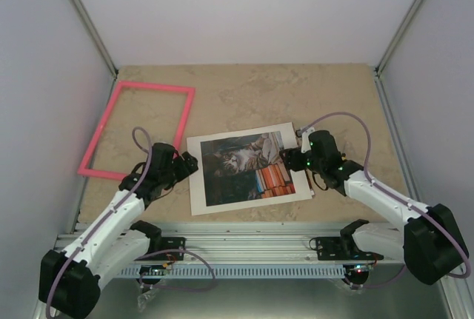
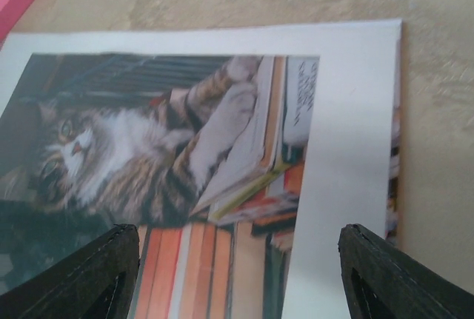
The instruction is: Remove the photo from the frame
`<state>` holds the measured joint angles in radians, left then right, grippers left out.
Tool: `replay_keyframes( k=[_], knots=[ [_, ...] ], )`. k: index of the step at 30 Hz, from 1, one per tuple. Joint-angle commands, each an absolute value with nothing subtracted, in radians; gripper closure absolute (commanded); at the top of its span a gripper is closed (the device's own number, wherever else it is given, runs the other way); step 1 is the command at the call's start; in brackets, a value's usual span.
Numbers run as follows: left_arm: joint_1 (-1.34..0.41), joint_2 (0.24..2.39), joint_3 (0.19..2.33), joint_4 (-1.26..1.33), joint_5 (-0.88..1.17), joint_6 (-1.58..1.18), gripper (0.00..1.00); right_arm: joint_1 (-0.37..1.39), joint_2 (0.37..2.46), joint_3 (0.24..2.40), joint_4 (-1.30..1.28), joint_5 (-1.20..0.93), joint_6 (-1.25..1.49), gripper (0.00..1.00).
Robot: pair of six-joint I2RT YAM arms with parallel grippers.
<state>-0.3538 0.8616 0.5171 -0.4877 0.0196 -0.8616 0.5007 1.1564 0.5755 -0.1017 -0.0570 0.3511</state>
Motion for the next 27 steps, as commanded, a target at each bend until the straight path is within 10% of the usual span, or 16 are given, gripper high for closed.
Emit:
replay_keyframes(
  k=[1,27],
  knots=[
    [-0.438,0.832,0.459,-0.506,0.005,-0.913,0.08,0.533,1.107,0.533,-0.176,-0.072,0.401,0.25],
    [-0.519,0.993,0.339,-0.314,0.035,-0.923,0.05,0.541,1.038,0.457,-0.291,0.042,0.491,0.25]
  ],
)
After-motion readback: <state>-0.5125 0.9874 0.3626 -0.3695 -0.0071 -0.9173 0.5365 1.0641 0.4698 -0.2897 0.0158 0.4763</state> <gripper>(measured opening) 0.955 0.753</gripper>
